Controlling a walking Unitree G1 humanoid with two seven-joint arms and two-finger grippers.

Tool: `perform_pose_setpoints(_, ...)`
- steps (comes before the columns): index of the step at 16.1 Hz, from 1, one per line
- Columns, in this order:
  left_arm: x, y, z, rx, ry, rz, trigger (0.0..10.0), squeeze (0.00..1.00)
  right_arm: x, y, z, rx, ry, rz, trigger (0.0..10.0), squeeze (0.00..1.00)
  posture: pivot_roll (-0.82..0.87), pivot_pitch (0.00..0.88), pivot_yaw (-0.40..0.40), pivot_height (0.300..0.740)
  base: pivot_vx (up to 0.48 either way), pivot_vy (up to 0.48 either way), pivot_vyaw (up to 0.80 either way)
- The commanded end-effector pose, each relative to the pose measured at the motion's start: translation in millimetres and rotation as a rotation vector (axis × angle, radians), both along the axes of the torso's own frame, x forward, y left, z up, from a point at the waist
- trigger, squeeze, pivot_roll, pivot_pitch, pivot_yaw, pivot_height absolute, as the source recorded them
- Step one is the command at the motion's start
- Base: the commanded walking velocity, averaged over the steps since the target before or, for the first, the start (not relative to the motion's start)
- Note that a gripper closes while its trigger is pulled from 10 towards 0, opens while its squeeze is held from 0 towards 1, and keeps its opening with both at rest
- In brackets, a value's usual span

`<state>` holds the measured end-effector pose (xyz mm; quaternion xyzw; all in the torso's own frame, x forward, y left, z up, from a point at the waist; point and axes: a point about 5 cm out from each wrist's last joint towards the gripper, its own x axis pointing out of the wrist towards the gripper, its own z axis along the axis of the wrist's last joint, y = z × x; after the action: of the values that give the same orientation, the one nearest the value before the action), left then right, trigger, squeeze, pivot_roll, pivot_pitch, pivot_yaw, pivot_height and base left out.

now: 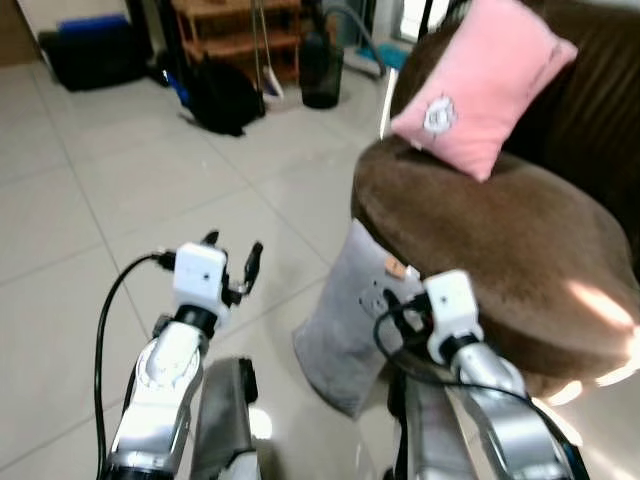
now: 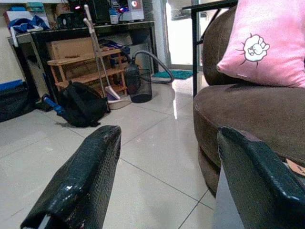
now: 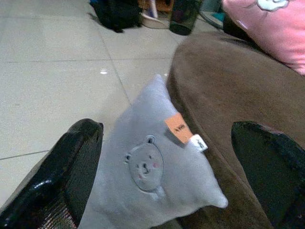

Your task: Move the pillow to the sofa from floor

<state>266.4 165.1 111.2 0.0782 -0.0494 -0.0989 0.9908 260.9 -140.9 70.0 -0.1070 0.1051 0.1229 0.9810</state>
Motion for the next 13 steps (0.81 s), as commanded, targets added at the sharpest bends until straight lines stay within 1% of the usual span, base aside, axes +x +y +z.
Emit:
perform_pose_setpoints(1,2.0,-2.4,6.8,0.004,-0.025,-0.019,10.0,0.0,7.1,-4.5,3.6,-0.014,-0.019,-0.022,10.0,0.0,-0.04,0.059,-0.001,0.51,0.0,0.0,0.0)
perform_pose_setpoints(2,0.9,-1.0,8.0,0.003,-0.025,-0.017,10.0,0.0,18.5,-1.9,-0.5,-0.039,-0.002,-0.048,10.0,0.0,-0.04,0.079,-0.004,0.51,0.0,0.0,0.0)
perform_pose_setpoints(3,0.1,0.3,8.5,0.005,-0.022,-0.02,10.0,0.0,28.1,2.5,-4.9,-0.012,0.029,-0.049,10.0,0.92,-0.03,0.107,-0.002,0.51,0.0,0.0,0.0)
perform_pose_setpoints(4,-0.1,1.0,8.5,0.005,-0.014,-0.029,10.0,0.0,35.2,5.0,-10.3,0.047,0.073,-0.071,10.0,1.0,-0.03,0.125,0.0,0.51,0.0,0.0,0.0)
perform_pose_setpoints(5,-0.5,1.2,8.7,0.005,-0.011,-0.035,10.0,0.0,37.5,5.2,-12.7,0.067,0.092,-0.09,10.0,1.0,-0.03,0.13,0.0,0.51,0.0,0.0,0.0)
perform_pose_setpoints(6,-1.4,0.9,9.6,0.002,-0.001,-0.056,10.0,0.0,44.0,2.0,-21.0,0.07,0.133,-0.148,10.0,1.0,-0.02,0.158,-0.001,0.51,0.0,0.0,0.0)
perform_pose_setpoints(7,-3.2,-0.2,10.9,-0.001,0.005,-0.088,10.0,0.0,48.7,-3.0,-27.5,0.046,0.154,-0.2,10.0,1.0,0.0,0.178,-0.003,0.51,0.0,0.0,0.0)
perform_pose_setpoints(8,-5.8,-0.9,11.7,-0.005,0.009,-0.108,10.0,0.0,49.4,-6.3,-30.3,0.053,0.165,-0.226,10.0,1.0,0.01,0.195,-0.002,0.51,0.0,0.0,0.0)
perform_pose_setpoints(9,-14.8,-5.4,14.1,-0.031,0.033,-0.201,10.0,0.0,50.3,-16.8,-37.8,0.126,0.205,-0.319,10.0,1.0,0.04,0.219,0.004,0.51,0.0,0.0,0.0)
perform_pose_setpoints(10,-21.7,-11.8,16.0,-0.06,0.053,-0.308,10.0,0.0,50.1,-24.5,-41.9,0.171,0.229,-0.374,10.0,1.0,0.05,0.225,0.011,0.51,0.0,0.0,0.0)
perform_pose_setpoints(11,-31.2,-15.4,19.7,-0.05,0.07,-0.412,10.0,0.0,49.2,-34.9,-45.5,0.282,0.24,-0.466,10.0,1.0,0.09,0.237,0.029,0.51,0.0,0.0,0.0)
perform_pose_setpoints(12,-31.2,-15.4,19.7,-0.05,0.07,-0.412,10.0,0.0,49.2,-34.9,-45.5,0.282,0.24,-0.466,10.0,1.0,0.09,0.237,0.029,0.51,0.0,0.0,0.0)
perform_pose_setpoints(13,-33.9,-12.7,25.6,-0.029,0.085,-0.458,10.0,0.0,51.5,-43.1,-46.0,0.453,0.23,-0.571,10.0,1.0,0.14,0.242,0.069,0.51,0.0,0.0,0.0)
